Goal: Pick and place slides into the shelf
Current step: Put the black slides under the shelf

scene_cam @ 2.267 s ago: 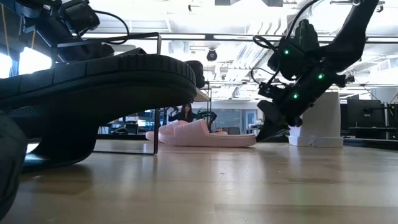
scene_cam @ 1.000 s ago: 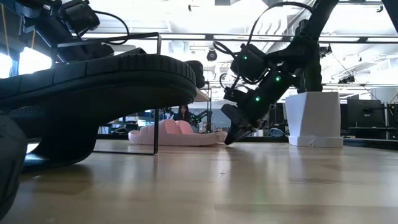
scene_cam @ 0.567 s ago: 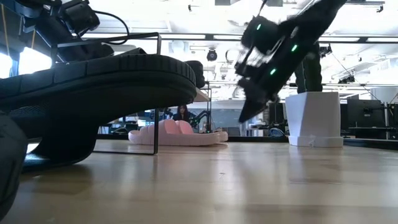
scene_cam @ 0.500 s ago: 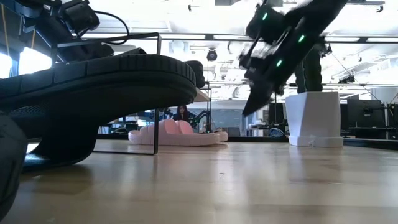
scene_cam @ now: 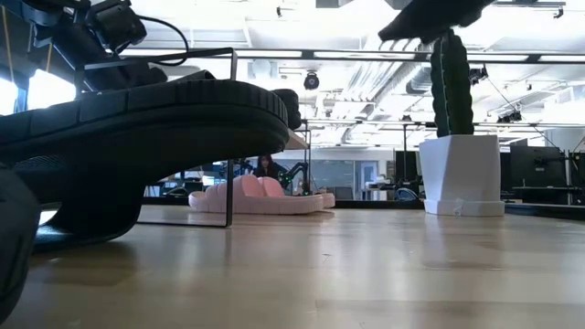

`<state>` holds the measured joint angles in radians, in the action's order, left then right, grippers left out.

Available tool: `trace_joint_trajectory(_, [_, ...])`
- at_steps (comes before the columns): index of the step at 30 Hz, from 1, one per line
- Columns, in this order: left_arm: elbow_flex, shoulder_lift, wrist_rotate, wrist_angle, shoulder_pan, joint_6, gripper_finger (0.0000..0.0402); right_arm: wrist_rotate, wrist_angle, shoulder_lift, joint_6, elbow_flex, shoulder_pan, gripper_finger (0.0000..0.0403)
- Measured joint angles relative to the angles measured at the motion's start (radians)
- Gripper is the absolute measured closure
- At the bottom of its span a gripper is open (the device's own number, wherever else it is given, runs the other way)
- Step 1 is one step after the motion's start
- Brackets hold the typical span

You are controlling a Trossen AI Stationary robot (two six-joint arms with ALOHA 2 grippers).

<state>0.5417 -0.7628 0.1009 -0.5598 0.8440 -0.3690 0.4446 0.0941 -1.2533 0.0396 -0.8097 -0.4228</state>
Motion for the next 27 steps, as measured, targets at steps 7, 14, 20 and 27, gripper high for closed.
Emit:
trace_joint_trajectory(7, [0.000, 0.000, 0.011, -0.002, 0.000, -0.001, 0.0401, 0.009, -0.134, -0.092, -0.145, 0.000, -0.144, 0.0339])
trace_joint_trajectory(14, [0.000, 0.000, 0.012, -0.018, 0.000, -0.002, 0.0401, 0.073, -0.318, -0.191, -0.466, 0.000, -0.205, 0.0274])
trace_joint_trajectory(20, [0.000, 0.000, 0.012, -0.019, 0.000, -0.002, 0.0401, 0.103, -0.460, -0.291, -0.608, 0.000, -0.213, 0.0240])
trace_joint_trajectory(27, [0.000, 0.000, 0.012, -0.020, 0.000, -0.002, 0.0401, 0.104, -0.509, -0.473, -0.705, -0.061, -0.213, 0.0222])
